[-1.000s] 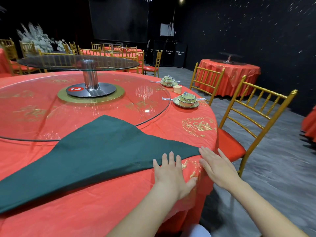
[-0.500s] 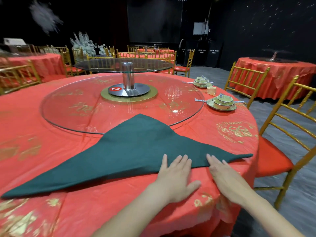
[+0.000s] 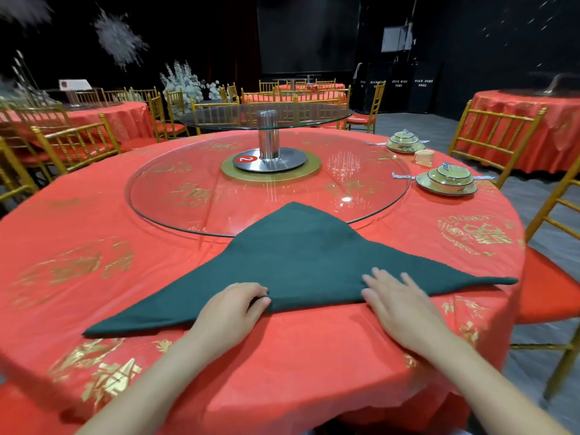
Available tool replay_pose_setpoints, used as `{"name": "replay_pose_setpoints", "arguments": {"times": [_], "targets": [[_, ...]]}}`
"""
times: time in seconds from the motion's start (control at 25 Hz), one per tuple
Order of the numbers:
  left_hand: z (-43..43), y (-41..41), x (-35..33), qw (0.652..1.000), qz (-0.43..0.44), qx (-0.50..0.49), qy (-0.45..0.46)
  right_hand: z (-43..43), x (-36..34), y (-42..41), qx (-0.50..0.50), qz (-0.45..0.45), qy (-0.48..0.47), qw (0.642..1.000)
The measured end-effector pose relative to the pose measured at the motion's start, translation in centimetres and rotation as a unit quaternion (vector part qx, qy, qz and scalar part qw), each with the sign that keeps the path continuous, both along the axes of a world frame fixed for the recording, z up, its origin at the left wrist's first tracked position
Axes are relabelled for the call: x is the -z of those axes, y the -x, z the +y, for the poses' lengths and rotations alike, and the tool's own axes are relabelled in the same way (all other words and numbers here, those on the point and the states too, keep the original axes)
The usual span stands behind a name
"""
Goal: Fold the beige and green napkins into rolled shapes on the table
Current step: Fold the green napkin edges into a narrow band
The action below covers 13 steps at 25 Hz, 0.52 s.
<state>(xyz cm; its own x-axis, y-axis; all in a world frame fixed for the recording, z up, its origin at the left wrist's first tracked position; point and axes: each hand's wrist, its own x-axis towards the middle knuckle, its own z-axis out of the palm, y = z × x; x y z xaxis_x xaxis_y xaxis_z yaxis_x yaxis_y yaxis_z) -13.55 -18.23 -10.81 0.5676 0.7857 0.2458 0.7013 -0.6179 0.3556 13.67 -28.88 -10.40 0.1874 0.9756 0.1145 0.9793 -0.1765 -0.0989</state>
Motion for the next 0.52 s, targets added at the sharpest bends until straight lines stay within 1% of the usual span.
{"name": "replay_pose_setpoints", "arguments": {"times": [0.12, 0.2, 0.28, 0.4, 0.52], "targets": [[0.1, -0.1, 0.2, 0.999, -0.024, 0.002, 0.025, 3.4, 0.4, 4.8, -0.064, 0.051, -0.043, 0.996], [0.2, 0.2, 0.1, 0.999, -0.036, 0.002, 0.036, 4.7, 0.3, 7.0, -0.071, 0.072, -0.08, 0.992], [0.4, 1.0, 0.1, 0.999, -0.029, -0.005, 0.027, 5.4, 0.6, 7.8, -0.063, 0.066, -0.088, 0.992], [1.5, 3.5, 0.2, 0.998, 0.014, -0.054, -0.01, 5.8, 0.9, 7.5, -0.053, 0.077, -0.091, 0.991], [2.7, 5.8, 0.0, 0.986, 0.097, -0.104, -0.085, 6.0, 1.0, 7.2, -0.052, 0.093, -0.091, 0.99]]}}
